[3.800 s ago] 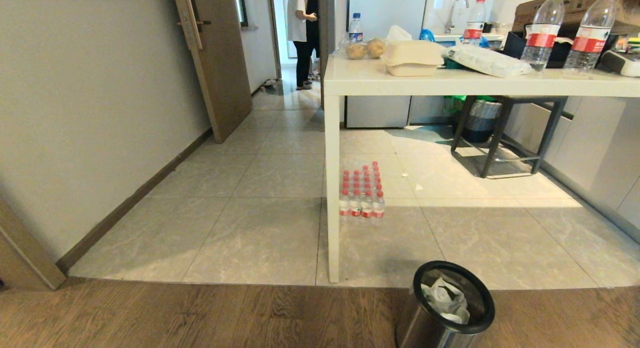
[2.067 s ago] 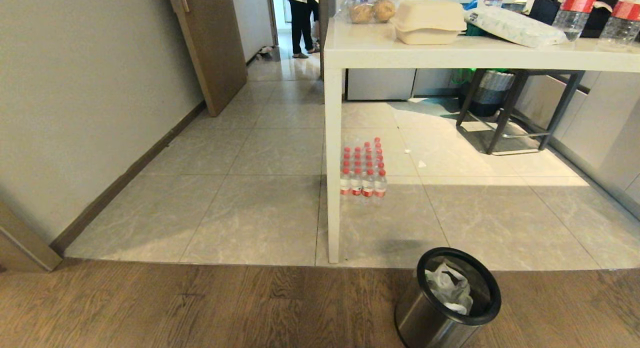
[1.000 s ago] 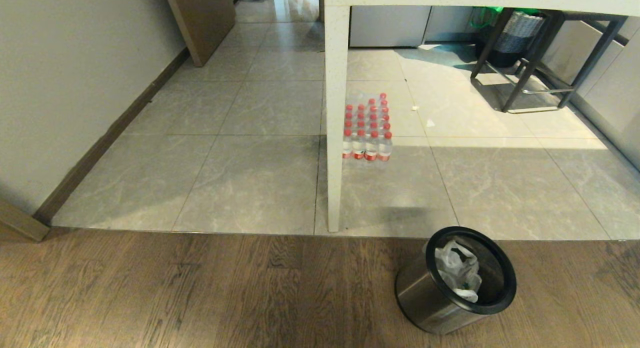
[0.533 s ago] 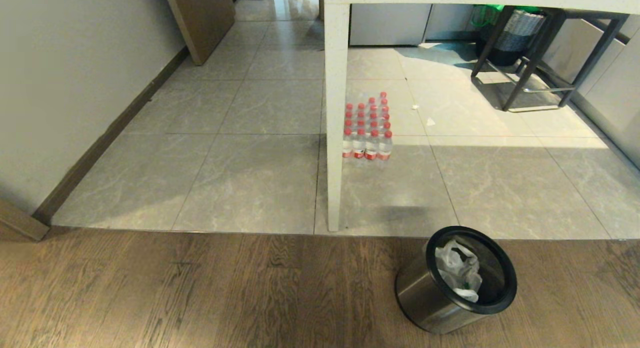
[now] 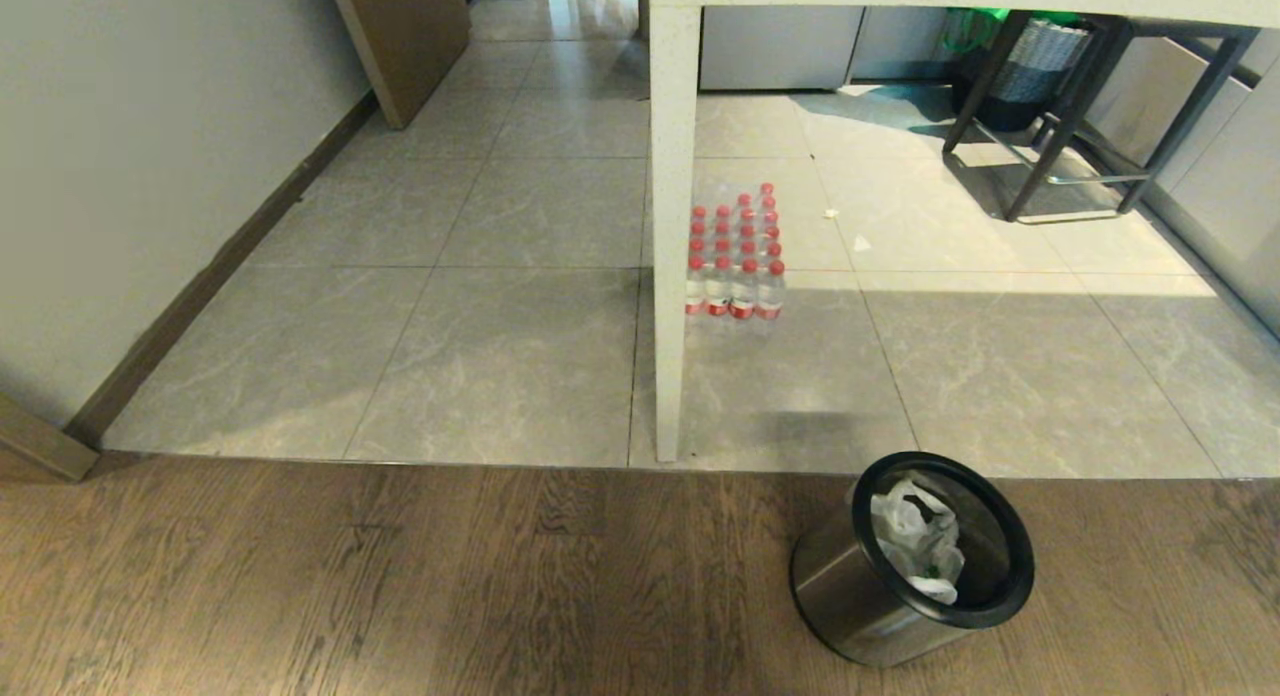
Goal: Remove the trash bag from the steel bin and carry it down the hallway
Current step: Place the outer trash can on the ground
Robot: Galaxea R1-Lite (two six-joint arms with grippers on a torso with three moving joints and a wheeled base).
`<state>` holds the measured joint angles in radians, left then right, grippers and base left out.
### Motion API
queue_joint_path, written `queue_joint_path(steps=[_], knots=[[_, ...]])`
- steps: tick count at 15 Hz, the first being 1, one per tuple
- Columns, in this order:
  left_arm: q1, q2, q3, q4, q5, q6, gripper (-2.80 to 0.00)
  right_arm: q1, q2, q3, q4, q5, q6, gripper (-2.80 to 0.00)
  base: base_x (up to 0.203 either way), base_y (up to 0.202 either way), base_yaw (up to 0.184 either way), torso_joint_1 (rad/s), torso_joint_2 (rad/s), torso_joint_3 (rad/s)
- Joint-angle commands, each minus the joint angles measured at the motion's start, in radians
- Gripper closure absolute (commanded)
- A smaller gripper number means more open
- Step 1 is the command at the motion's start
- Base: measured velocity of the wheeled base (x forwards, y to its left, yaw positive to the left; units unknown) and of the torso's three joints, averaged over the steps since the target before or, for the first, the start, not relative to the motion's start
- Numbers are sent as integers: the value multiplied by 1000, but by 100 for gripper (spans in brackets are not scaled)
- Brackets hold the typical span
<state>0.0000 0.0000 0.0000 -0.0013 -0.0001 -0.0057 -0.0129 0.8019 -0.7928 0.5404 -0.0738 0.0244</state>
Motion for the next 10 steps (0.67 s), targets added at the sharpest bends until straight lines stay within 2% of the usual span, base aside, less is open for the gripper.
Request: queue_joint_path(steps=[1,3,6,7,9,10], knots=[[0,0,0,0,0,0,0,-12,390,-49,-31,-46,18,0,0,0,0,0,0,0],[0,0,0,0,0,0,0,-32,631,-77,-159,-103,54,0,0,0,0,0,0,0],[0,0,0,0,0,0,0,-98,865,-78,-375,-141,89,0,0,0,0,0,0,0],[0,0,0,0,0,0,0,-130,913,-69,-462,-120,96,-280,0,0,0,0,0,0],[0,0,0,0,0,0,0,-160,991,-44,-610,-35,91,-280,0,0,0,0,0,0],[0,0,0,0,0,0,0,-164,1027,-31,-664,-23,84,-280,0,0,0,0,0,0]])
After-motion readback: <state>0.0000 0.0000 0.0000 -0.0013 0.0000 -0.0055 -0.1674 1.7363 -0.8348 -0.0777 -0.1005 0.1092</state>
